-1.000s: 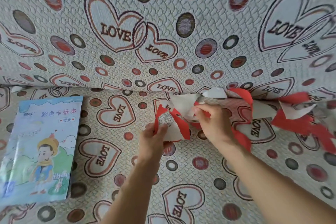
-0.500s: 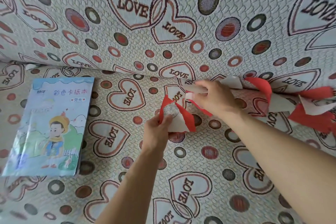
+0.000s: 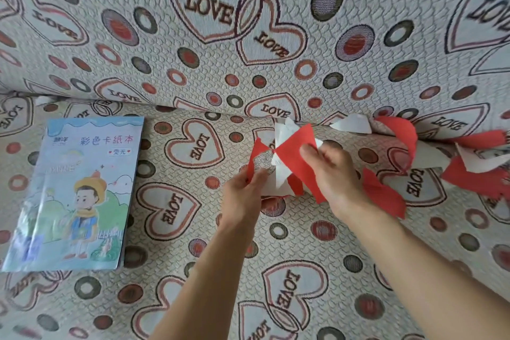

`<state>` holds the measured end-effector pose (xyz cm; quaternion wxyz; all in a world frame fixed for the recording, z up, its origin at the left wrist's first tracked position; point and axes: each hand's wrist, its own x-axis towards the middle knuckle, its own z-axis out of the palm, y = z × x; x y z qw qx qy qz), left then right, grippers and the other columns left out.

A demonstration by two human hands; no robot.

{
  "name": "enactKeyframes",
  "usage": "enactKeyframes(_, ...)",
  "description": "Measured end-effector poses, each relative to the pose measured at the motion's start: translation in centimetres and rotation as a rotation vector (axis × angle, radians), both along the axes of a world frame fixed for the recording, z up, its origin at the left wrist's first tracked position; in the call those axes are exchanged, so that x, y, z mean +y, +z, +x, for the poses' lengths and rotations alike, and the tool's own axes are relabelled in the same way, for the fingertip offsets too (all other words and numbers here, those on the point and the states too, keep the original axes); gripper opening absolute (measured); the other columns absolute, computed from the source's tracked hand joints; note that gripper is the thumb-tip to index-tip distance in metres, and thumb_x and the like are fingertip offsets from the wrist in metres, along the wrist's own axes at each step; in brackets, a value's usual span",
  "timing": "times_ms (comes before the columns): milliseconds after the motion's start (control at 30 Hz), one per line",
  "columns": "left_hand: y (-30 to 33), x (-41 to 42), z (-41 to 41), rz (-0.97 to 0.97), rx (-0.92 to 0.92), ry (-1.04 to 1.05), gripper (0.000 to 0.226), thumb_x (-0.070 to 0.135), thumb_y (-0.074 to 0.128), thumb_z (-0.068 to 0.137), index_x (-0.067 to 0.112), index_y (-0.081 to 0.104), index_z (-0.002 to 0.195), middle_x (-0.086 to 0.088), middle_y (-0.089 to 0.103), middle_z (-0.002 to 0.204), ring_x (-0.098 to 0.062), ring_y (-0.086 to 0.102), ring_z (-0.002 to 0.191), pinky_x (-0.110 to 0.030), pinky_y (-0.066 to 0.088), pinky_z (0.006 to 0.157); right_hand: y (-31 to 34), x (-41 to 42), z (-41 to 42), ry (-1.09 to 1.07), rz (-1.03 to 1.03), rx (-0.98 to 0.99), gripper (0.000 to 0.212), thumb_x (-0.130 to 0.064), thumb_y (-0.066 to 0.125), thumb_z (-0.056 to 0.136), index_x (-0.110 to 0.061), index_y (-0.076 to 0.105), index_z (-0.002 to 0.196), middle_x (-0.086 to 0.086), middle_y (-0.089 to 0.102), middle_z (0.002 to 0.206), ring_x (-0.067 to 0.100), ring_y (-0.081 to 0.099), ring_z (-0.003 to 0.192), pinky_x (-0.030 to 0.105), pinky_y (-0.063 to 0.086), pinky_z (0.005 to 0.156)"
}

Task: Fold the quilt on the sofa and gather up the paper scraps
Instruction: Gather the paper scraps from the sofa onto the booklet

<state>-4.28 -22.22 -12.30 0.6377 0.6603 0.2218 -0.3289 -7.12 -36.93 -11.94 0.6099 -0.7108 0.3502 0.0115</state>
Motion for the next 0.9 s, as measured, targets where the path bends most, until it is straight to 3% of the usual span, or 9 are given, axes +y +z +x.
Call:
enactKeyframes(167,-0.2,0.4,0.2,-0.016,0.013,0.006,0.016,0.019,0.054,0.099,0.011,0.068,0.096,-0.011,0.07,0.088,-0.027,0.068,0.083,-0.045,0.059,0.077,0.1,0.2,-0.9,-0.002,0.108,0.037,0.036,-0.033,0.058,0.094,-0.009,0.05,0.069,0.009,0.038,0.062,0.017,0.032,0.053,0.027,0.023,0.046)
enactKeyframes(233,-0.1,0.4,0.1,-0.046,0.024,0.008,0.019,0.022,0.053,0.1,0.01,0.068,0.097,-0.013,0.068,0.089,-0.028,0.066,0.084,-0.048,0.059,0.078,0.0,0.3,-1.2,0.13,-0.024,0.036,0.04,-0.034,0.056,0.095,-0.001,0.051,0.073,0.008,0.039,0.063,0.015,0.033,0.054,0.028,0.026,0.046)
enactKeyframes(333,0.0,0.3,-0.3,-0.086,0.034,0.001,0.026,0.026,0.05,0.101,0.008,0.068,0.097,-0.012,0.065,0.084,-0.025,0.066,0.079,-0.048,0.06,0.075,-0.5,0.7,-1.7,0.317,-0.301,0.052,0.038,-0.04,0.051,0.095,-0.012,0.049,0.07,-0.004,0.042,0.056,0.012,0.037,0.05,0.03,0.03,0.051)
enactKeyframes(433,-0.1,0.3,-1.1,-0.082,0.029,-0.027,0.027,0.026,0.054,0.099,0.002,0.066,0.099,-0.01,0.07,0.08,-0.02,0.07,0.073,-0.037,0.062,0.067,-0.9,1.9,-2.4,0.494,-0.632,0.174,0.035,-0.049,0.036,0.099,-0.018,0.051,0.088,0.001,0.064,0.075,0.025,0.061,0.071,0.033,0.038,0.059)
enactKeyframes(533,-0.5,0.7,-1.8,-0.059,0.044,-0.011,0.016,0.013,0.058,0.097,0.0,0.064,0.102,-0.009,0.074,0.082,-0.019,0.073,0.073,-0.033,0.062,0.064,-0.9,2.8,-3.1,0.559,-0.78,0.194,0.032,-0.048,0.027,0.101,-0.024,0.042,0.085,0.003,0.069,0.083,0.029,0.066,0.08,0.032,0.036,0.059)
enactKeyframes(633,-0.9,1.5,-1.9,-0.03,0.047,0.025,0.012,0.01,0.057,0.097,0.004,0.064,0.103,-0.009,0.074,0.087,-0.015,0.073,0.075,-0.03,0.061,0.062,-1.3,1.7,-3.0,0.377,-0.817,0.134,0.022,-0.042,0.044,0.097,-0.023,0.052,0.089,-0.003,0.065,0.088,0.022,0.062,0.081,0.031,0.036,0.057)
enactKeyframes(733,-0.9,2.1,-1.8,-0.016,0.047,0.038,0.008,0.009,0.057,0.097,0.01,0.064,0.098,-0.003,0.074,0.085,-0.01,0.073,0.073,-0.027,0.059,0.058,-2.3,-0.7,-2.3,0.205,-0.825,0.146,0.025,-0.032,0.064,0.087,-0.017,0.056,0.105,0.003,0.057,0.107,0.024,0.054,0.1,0.037,0.046,0.075)
enactKeyframes(833,-1.1,2.2,-1.8,-0.011,0.061,0.046,0.008,0.009,0.057,0.097,0.008,0.064,0.1,-0.007,0.075,0.09,-0.017,0.074,0.08,-0.034,0.062,0.066,-2.9,-2.2,-1.4,0.301,-0.903,0.302,0.048,-0.036,0.073,0.077,-0.013,0.054,0.115,0.009,0.052,0.115,0.031,0.049,0.109,0.041,0.042,0.085)
enactKeyframes(900,-1.2,2.2,-2.0,-0.008,0.075,0.051,0.008,0.01,0.057,0.097,0.007,0.064,0.1,-0.009,0.076,0.092,-0.02,0.075,0.083,-0.037,0.062,0.069,-3.3,-2.4,-1.1,0.377,-0.918,0.32,0.044,-0.034,0.073,0.075,-0.016,0.055,0.11,0.007,0.053,0.111,0.03,0.049,0.108,0.04,0.041,0.087)
